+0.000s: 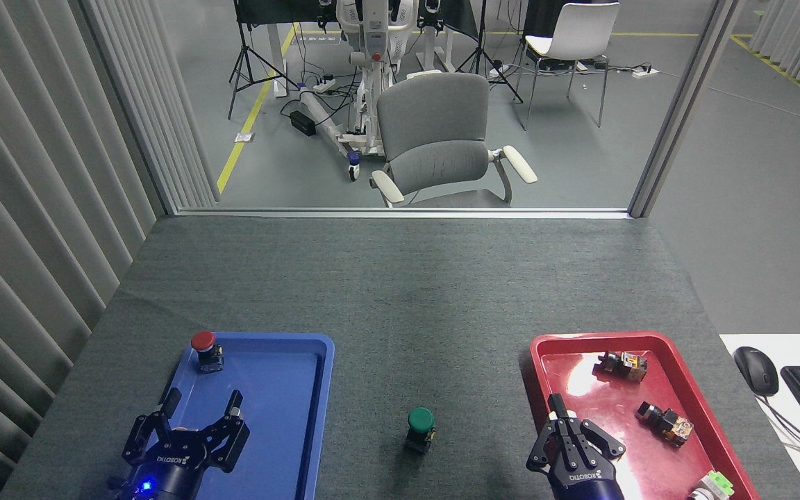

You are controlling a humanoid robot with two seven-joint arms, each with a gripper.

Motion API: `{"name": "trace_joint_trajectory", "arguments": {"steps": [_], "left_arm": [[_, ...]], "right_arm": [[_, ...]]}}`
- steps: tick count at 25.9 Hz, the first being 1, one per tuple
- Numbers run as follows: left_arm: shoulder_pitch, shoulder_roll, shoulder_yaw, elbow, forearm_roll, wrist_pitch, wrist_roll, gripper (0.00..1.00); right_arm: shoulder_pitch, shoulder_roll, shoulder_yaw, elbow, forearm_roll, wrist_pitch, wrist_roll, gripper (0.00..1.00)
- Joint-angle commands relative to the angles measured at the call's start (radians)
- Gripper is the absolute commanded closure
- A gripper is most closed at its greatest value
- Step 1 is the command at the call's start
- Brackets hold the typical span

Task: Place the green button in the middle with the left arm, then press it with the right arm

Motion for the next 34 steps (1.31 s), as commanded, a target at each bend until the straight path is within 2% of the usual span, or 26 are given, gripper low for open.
{"name": "trace_joint_trajectory", "arguments": {"steps": [1,34], "left_arm": [[0.008,-0.001,0.003,-0.001,0.009,-0.002,0.003,0.01],[0.014,0.019,0.027,-0.002,0.020,-0.002,0.019,0.01]], "right_arm": [[0.013,-0.005,-0.012,-0.024,-0.024,-0.001,-0.006,0.03],[0.078,-0.015,-0.051,-0.092,-0.024,-0.001,0.005,0.01]]}}
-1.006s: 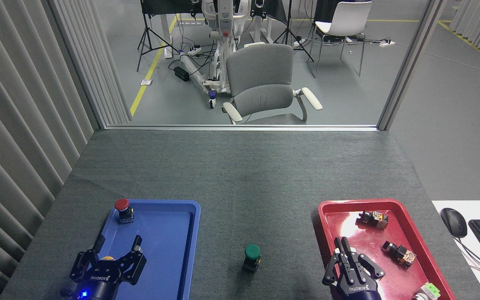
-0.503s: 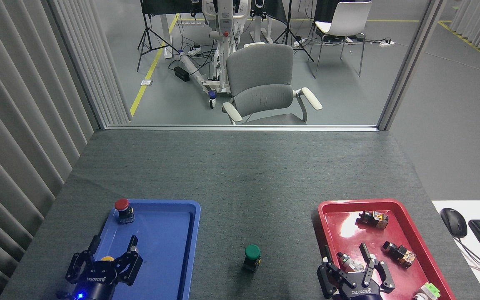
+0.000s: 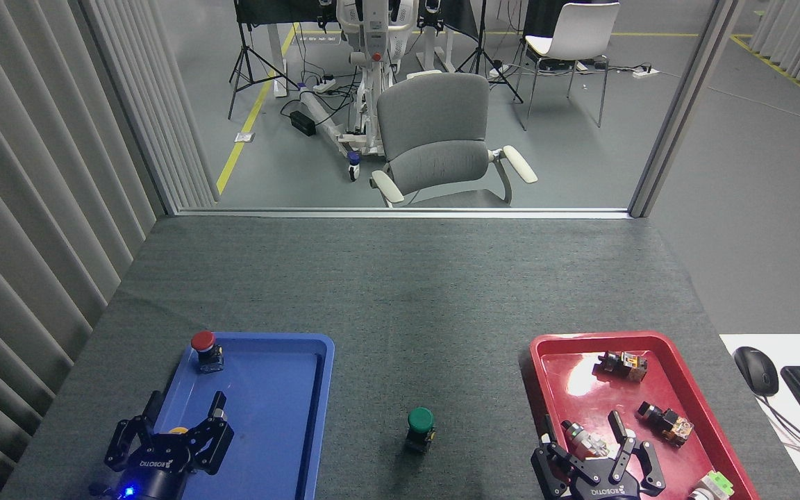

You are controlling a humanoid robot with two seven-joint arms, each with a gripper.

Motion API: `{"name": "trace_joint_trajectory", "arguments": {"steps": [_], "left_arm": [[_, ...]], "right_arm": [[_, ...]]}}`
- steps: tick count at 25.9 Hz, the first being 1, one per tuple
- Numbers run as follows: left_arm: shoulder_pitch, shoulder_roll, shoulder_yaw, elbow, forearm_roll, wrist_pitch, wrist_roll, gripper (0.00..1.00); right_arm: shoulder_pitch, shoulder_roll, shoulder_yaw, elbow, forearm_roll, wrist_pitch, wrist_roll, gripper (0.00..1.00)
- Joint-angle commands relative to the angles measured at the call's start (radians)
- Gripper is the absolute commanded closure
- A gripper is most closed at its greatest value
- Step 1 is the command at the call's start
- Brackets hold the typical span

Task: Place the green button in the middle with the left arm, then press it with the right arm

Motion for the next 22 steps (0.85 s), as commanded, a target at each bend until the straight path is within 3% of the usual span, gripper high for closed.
{"name": "trace_joint_trajectory", "arguments": {"steps": [1,13,22], "left_arm": [[-0.001,0.001,-0.001,0.003,0.000,0.000,0.000,0.01],[0.007,0.027,-0.006,-0.004,0.014,0.000,0.000,0.01],[0.087,0.027,-0.004,-0.090,0.072,-0.006,0.000,0.01]], "right_arm": [[0.002,0.000,-0.018,-0.003,0.000,-0.001,0.009,0.01],[0.020,0.008,-0.050,-0.015,0.000,-0.001,0.009,0.01],[0.020,0.009,-0.061,-0.015,0.000,-0.003,0.009,0.01]]}}
